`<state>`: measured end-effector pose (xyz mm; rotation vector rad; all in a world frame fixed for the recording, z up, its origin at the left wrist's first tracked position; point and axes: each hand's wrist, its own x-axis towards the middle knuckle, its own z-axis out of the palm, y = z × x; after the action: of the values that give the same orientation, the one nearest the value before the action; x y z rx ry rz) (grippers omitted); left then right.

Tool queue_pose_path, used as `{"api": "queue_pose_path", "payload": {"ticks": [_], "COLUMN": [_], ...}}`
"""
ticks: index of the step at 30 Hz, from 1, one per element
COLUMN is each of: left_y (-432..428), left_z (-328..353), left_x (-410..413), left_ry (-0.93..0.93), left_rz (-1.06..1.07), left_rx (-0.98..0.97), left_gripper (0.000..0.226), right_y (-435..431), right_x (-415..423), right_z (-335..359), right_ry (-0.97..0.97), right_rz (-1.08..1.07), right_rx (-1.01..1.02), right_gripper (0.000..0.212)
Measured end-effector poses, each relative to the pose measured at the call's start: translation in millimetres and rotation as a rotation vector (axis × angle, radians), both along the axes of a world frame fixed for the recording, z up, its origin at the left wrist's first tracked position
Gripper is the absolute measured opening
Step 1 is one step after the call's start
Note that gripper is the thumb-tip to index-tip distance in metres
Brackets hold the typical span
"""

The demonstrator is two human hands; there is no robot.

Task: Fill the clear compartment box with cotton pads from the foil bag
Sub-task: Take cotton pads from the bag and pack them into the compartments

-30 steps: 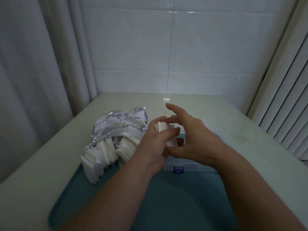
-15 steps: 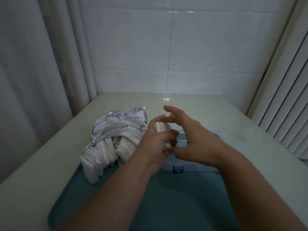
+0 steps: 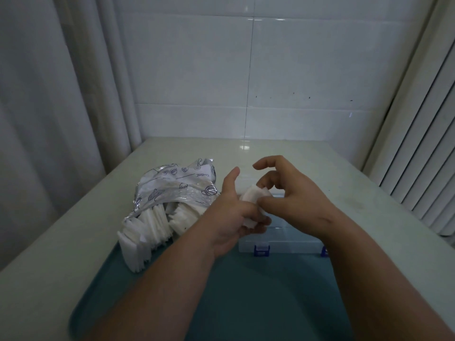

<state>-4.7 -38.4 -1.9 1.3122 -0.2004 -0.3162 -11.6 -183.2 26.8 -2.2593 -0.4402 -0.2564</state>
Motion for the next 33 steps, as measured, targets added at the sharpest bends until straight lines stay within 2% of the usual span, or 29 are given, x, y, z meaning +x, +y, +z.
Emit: {"api": "queue_pose_path", "payload": {"ticks": [2,3,6,8,10,14,16,18,21,25,30,33], "left_y": [0.1,0.6,2.6,2.7,2.5,0.8,-0.8,-2.6,-3.6,-5.9,-9.8,-12.5], "left_z": [0.3,-0.5,-0.6,0.9,0.7,-3.8,-5.9,-8.7,-13.7,-18.0,-23.0,-24.3], "left_x": [1.0,2.1,3.9,4.2,6.5,16.8,19.3,19.7,21.0,23.0,24.9,26.1], "left_ry": [-0.004,-0.050,-0.320,-0.428,-0.420,-0.292,-0.267,-0.281,-0.412,-0.532,-0.516,-0.504], "left_rz": [0.076,0.143,0.366,0.438,0.456,0.515,0.511,0.503,0.559,0.583,0.528,0.518], "left_rx": [-0.049,-0.004,0.289,0.356,0.373,0.216,0.186,0.240,0.474,0.825,0.957,1.028], "left_gripper": [0.085,0.073,0.040,0.025,0.022,0.019,0.020,0.018,0.013,0.007,0.029,0.033], "right_y": [-1.4,-2.4,-4.6,-5.2,-3.4,4.3,6.8,9.0,10.1,8.5,7.2,10.0], "right_x": [1.2,2.4,6.3,9.1,11.0,15.2,19.6,24.1,29.1,33.5,37.4,39.6], "right_z": [0.4,0.2,-0.1,-1.9,-4.2,-9.7,-13.8,-18.5,-23.1,-28.0,-34.4,-34.9], "right_ry": [0.005,-0.002,-0.006,0.003,0.031,0.210,0.250,0.193,0.073,0.079,0.180,0.209], "right_rz": [-0.030,-0.049,-0.107,-0.143,-0.185,-0.230,-0.255,-0.298,-0.332,-0.328,-0.299,-0.304], "right_rx": [0.033,0.050,0.112,0.175,0.310,0.665,0.605,0.440,0.275,0.088,-0.058,-0.089], "right_gripper": [0.050,0.049,0.043,0.040,0.035,0.032,0.027,0.018,0.011,0.005,0.015,0.020]}}
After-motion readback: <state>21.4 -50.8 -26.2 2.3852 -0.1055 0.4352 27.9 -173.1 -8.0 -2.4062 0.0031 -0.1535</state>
